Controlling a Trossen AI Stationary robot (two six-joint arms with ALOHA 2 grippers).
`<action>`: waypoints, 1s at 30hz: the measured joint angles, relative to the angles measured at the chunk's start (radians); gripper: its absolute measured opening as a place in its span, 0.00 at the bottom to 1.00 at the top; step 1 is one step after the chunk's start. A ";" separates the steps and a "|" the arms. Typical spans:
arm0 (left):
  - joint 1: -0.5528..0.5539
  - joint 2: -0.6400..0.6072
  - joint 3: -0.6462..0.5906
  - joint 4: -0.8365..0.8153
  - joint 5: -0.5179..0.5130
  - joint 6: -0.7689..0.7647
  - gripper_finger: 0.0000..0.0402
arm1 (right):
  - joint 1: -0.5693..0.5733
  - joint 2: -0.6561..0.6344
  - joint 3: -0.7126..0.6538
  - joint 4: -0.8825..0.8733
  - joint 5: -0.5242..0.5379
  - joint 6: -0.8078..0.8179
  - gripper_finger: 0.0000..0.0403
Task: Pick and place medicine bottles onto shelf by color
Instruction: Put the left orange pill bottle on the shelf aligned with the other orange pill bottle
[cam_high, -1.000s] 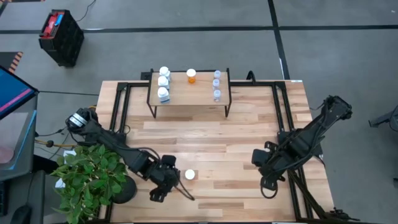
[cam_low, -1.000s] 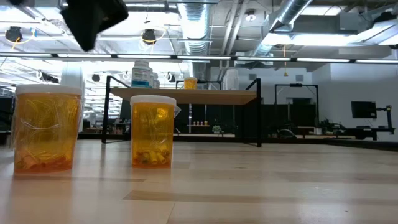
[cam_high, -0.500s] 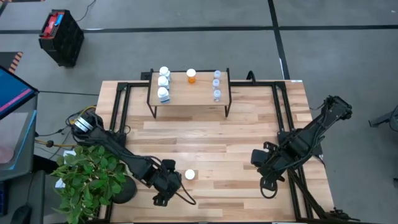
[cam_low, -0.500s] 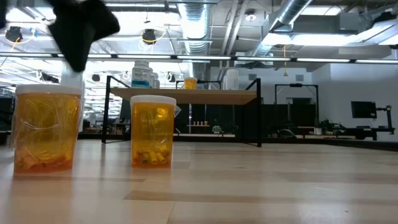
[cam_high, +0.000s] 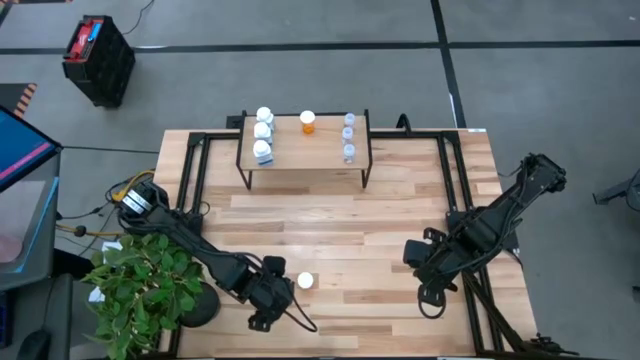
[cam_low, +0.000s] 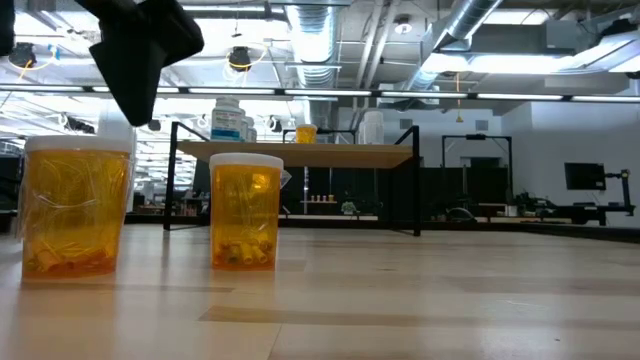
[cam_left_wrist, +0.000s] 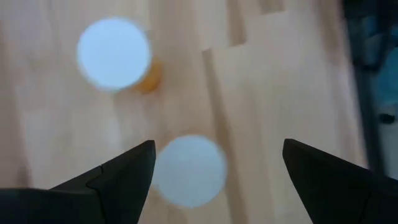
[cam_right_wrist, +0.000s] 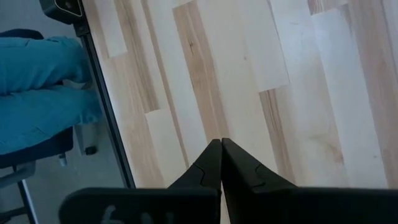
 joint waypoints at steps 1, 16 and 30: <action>0.000 0.000 0.000 -0.022 -0.014 0.001 0.84 | 0.000 0.000 0.000 0.000 0.000 0.000 0.06; -0.005 0.009 -0.027 -0.051 -0.067 -0.053 0.84 | 0.000 0.000 0.000 0.000 0.000 0.000 0.06; -0.007 0.082 -0.027 -0.031 -0.115 -0.057 0.84 | 0.001 0.000 0.000 -0.001 0.000 -0.007 0.06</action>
